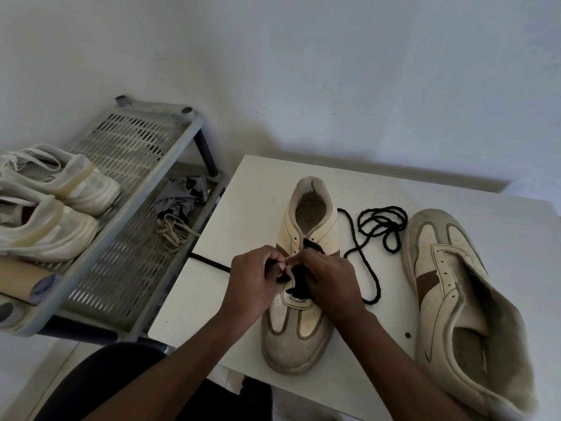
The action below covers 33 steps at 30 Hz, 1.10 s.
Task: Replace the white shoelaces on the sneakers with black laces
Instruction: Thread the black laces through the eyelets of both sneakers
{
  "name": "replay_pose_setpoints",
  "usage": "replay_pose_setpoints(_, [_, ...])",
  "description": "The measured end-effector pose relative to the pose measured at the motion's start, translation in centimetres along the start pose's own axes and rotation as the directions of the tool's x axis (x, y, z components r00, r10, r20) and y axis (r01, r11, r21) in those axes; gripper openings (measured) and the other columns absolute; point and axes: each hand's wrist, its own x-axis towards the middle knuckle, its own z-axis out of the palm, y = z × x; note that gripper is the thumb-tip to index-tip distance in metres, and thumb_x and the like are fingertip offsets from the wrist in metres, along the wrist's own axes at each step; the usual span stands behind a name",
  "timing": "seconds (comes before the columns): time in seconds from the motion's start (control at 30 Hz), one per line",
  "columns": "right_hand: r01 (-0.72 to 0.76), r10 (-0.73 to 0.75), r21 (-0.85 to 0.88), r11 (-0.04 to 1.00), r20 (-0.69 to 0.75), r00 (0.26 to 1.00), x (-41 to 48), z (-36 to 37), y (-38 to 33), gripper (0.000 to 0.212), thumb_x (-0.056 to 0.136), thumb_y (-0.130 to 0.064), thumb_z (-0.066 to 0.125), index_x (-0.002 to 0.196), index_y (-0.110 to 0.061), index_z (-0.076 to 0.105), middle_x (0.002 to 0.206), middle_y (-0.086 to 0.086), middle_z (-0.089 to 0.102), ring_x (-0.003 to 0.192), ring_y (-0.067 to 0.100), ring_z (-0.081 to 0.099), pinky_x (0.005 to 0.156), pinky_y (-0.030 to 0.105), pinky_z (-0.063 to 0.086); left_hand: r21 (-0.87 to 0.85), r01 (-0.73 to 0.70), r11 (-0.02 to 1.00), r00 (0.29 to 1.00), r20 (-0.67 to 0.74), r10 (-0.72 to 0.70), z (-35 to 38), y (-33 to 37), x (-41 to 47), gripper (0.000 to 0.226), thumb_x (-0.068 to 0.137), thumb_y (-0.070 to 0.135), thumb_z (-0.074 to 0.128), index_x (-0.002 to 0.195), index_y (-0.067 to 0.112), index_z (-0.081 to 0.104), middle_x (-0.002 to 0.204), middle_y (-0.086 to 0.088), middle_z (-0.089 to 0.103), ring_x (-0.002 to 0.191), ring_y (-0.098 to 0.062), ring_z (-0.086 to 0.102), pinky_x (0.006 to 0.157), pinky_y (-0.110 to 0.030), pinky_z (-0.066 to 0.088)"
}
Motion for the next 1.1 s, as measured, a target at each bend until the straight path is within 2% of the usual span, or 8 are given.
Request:
replay_pose_setpoints(0.17, [0.049, -0.05, -0.035, 0.998, -0.026, 0.998, 0.0, 0.0, 0.1, 0.02, 0.085, -0.019, 0.056, 0.096, -0.015, 0.073, 0.075, -0.001, 0.071, 0.06, 0.014, 0.067, 0.048, 0.032, 0.054, 0.003, 0.013, 1.0, 1.0, 0.006, -0.013, 0.0, -0.1, 0.0, 0.009, 0.087, 0.008, 0.066, 0.093, 0.011, 0.072, 0.086, 0.005, 0.071, 0.079, -0.004, 0.066, 0.071, -0.006, 0.048])
replay_pose_setpoints(0.3, [0.016, -0.016, -0.049, 0.999, 0.013, 1.0, 0.1, -0.1, 0.3, 0.016, 0.08, -0.012, 0.065, 0.093, -0.017, 0.071, 0.071, -0.005, 0.07, 0.058, 0.012, 0.065, 0.047, 0.032, 0.053, -0.054, 0.037, 0.998, 0.999, 0.038, -0.035, -0.1, -0.2, -0.1, 0.011, 0.084, 0.013, 0.07, 0.095, 0.014, 0.074, 0.087, 0.004, 0.073, 0.082, -0.004, 0.067, 0.076, -0.016, 0.055])
replay_pose_setpoints(0.47, [-0.033, 0.028, 0.034, 0.999, 0.135, 0.99, 0.8, -1.1, 0.4, 0.02, 0.086, -0.028, 0.054, 0.095, -0.025, 0.071, 0.066, -0.007, 0.067, 0.053, 0.008, 0.06, 0.048, 0.032, 0.051, -0.087, 0.052, 0.995, 0.999, 0.0, -0.053, -0.2, -0.2, 0.3, 0.008, 0.079, 0.014, 0.076, 0.086, 0.011, 0.077, 0.08, 0.005, 0.073, 0.073, -0.002, 0.067, 0.072, -0.016, 0.053])
replay_pose_setpoints(0.57, [-0.028, 0.02, 0.043, 0.999, 0.175, 0.984, 1.2, -1.7, 0.6, 0.021, 0.085, -0.03, 0.053, 0.097, -0.029, 0.07, 0.064, -0.007, 0.067, 0.052, 0.009, 0.058, 0.048, 0.031, 0.05, -0.138, 0.078, 0.987, 0.997, 0.021, -0.076, -0.3, -0.5, 0.5, 0.006, 0.078, 0.013, 0.077, 0.083, 0.011, 0.077, 0.077, 0.005, 0.074, 0.072, -0.005, 0.069, 0.075, -0.027, 0.056])
replay_pose_setpoints(0.67, [0.01, -0.01, 0.001, 1.0, 0.138, 0.99, 1.1, -1.7, 0.5, 0.018, 0.082, -0.019, 0.063, 0.096, -0.026, 0.072, 0.06, -0.008, 0.064, 0.048, 0.005, 0.054, 0.045, 0.026, 0.048, -0.171, 0.099, 0.98, 0.995, 0.032, -0.095, -0.4, -0.7, 0.6, 0.007, 0.079, 0.012, 0.075, 0.086, 0.011, 0.077, 0.079, 0.003, 0.075, 0.074, -0.01, 0.071, 0.078, -0.036, 0.058])
replay_pose_setpoints(0.87, [0.099, -0.103, 0.055, 0.994, 0.072, 0.992, 0.7, -1.9, 0.5, 0.02, 0.087, -0.023, 0.059, 0.097, -0.018, 0.075, 0.084, -0.005, 0.075, 0.071, 0.008, 0.07, 0.056, 0.029, 0.057, -0.158, 0.085, 0.984, 0.996, 0.024, -0.082, -0.3, -0.4, 0.5, 0.013, 0.083, 0.006, 0.07, 0.091, 0.014, 0.078, 0.081, 0.005, 0.075, 0.074, -0.004, 0.069, 0.078, -0.028, 0.058])
replay_pose_setpoints(0.93, [0.097, -0.104, 0.077, 0.992, 0.088, 0.991, 1.1, -2.0, 0.8, 0.018, 0.084, -0.02, 0.063, 0.096, -0.018, 0.076, 0.085, -0.006, 0.074, 0.071, 0.007, 0.07, 0.056, 0.03, 0.056, -0.159, 0.075, 0.984, 0.997, 0.026, -0.072, -0.3, -0.5, 0.5, 0.015, 0.084, 0.005, 0.069, 0.092, 0.014, 0.078, 0.082, 0.005, 0.075, 0.075, -0.004, 0.07, 0.078, -0.027, 0.058])
replay_pose_setpoints(1.1, [0.028, -0.044, 0.113, 0.993, 0.142, 0.989, 1.7, -1.8, 1.2, 0.014, 0.076, -0.014, 0.072, 0.087, -0.021, 0.076, 0.082, -0.009, 0.074, 0.072, 0.008, 0.07, 0.059, 0.034, 0.057, -0.076, -0.027, 0.997, 0.998, 0.05, 0.031, -0.3, -0.4, 0.5, 0.016, 0.086, 0.003, 0.067, 0.095, 0.012, 0.077, 0.088, 0.001, 0.075, 0.076, -0.005, 0.068, 0.074, -0.014, 0.053])
